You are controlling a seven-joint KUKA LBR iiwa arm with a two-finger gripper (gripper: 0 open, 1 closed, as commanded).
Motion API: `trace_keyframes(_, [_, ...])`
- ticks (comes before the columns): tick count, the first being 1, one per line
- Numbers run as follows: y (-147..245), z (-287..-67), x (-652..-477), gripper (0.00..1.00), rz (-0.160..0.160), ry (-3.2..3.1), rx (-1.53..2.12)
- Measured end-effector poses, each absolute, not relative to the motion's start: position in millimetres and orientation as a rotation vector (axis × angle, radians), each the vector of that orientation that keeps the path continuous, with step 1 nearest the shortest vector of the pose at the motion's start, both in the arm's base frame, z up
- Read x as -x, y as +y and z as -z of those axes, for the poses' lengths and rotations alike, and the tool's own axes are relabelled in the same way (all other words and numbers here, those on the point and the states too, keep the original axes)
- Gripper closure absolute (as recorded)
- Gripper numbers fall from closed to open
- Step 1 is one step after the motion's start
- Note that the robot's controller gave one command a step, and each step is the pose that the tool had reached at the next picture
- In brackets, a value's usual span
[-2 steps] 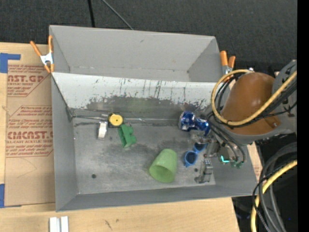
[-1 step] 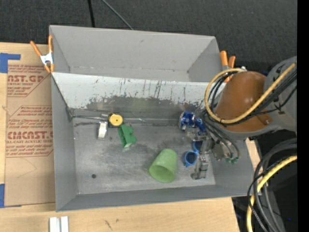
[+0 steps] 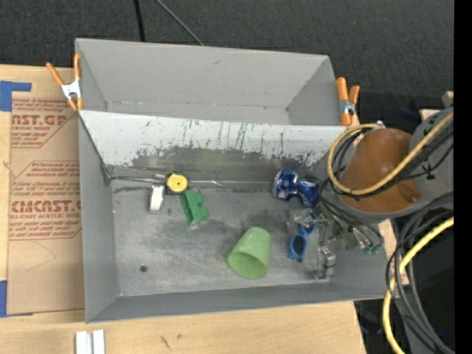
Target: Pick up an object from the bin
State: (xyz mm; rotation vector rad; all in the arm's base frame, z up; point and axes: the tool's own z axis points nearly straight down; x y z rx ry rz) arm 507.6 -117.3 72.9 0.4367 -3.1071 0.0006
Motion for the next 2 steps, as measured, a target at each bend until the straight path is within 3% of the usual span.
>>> trace_keyframes(1, [-115.2,-74.7,-509.0,1.0,0.001,-3.11,-0.441])
trace_keyframes(2, [-133.2,-238.7,-541.2,1.0,-0.008,-3.12,-0.452])
